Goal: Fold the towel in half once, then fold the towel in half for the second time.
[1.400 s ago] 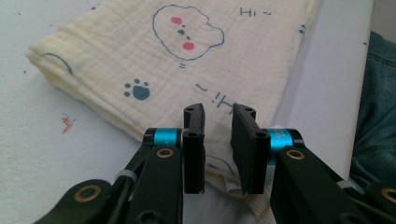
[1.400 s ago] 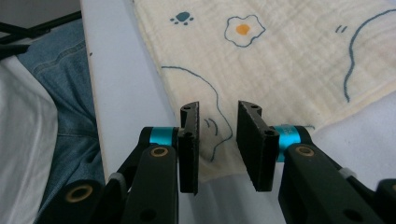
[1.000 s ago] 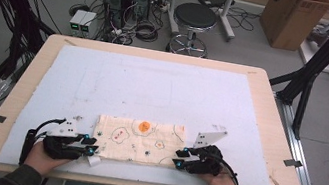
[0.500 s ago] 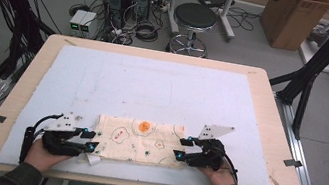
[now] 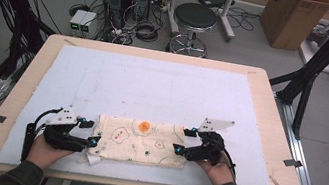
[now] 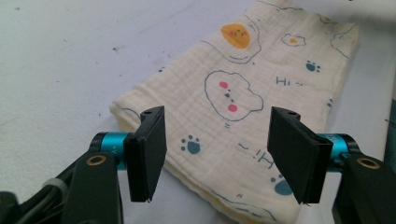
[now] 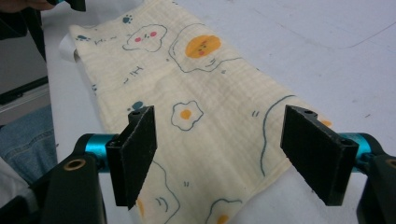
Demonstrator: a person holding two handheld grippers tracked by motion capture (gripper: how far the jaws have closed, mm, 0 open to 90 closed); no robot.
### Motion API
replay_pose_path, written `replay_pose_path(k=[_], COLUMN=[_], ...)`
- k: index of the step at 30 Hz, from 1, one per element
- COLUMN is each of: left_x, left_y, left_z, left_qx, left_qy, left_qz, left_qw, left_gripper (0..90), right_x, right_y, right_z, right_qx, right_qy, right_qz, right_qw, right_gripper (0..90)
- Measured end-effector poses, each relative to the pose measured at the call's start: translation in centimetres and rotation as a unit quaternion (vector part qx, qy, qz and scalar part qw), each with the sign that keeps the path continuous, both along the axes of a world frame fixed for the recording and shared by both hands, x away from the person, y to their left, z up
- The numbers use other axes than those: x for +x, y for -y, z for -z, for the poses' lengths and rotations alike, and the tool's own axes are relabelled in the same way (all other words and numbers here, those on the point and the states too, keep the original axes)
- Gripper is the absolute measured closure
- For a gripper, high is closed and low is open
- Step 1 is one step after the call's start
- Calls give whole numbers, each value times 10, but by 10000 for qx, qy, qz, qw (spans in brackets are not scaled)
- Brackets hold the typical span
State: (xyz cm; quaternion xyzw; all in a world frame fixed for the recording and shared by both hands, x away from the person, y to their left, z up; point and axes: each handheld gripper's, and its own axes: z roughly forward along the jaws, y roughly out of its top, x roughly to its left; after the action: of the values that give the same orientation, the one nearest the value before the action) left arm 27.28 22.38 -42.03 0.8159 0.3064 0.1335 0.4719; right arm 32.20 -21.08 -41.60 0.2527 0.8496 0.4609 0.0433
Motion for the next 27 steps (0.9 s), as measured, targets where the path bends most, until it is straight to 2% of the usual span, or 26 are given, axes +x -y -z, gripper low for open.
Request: replay_pose_path(k=[2, 5, 12, 16, 27], left_x=[1, 3, 7, 11, 17], left_y=[2, 3, 3, 4, 5], left_z=[-1, -4, -10, -14, -16], left_qx=[-34, -14, -78, -108, -31], left_qy=[8, 18, 51, 98, 140], left_qz=[-11, 7, -28, -70, -85], left_qw=[10000, 10000, 10000, 9999, 9999], left_gripper=[362, 360, 360, 359, 358], right_x=[2, 5, 11, 16, 24], right_y=[0, 0, 0, -1, -1], right_z=[-1, -3, -11, -14, -12], right_qx=[-50, -5, 48, 85, 105], right_qy=[29, -20, 67, 30, 17], right_qz=[8, 34, 51, 86, 148], right_qw=[10000, 10000, 10000, 9999, 9998], right_gripper=[248, 247, 247, 247, 251])
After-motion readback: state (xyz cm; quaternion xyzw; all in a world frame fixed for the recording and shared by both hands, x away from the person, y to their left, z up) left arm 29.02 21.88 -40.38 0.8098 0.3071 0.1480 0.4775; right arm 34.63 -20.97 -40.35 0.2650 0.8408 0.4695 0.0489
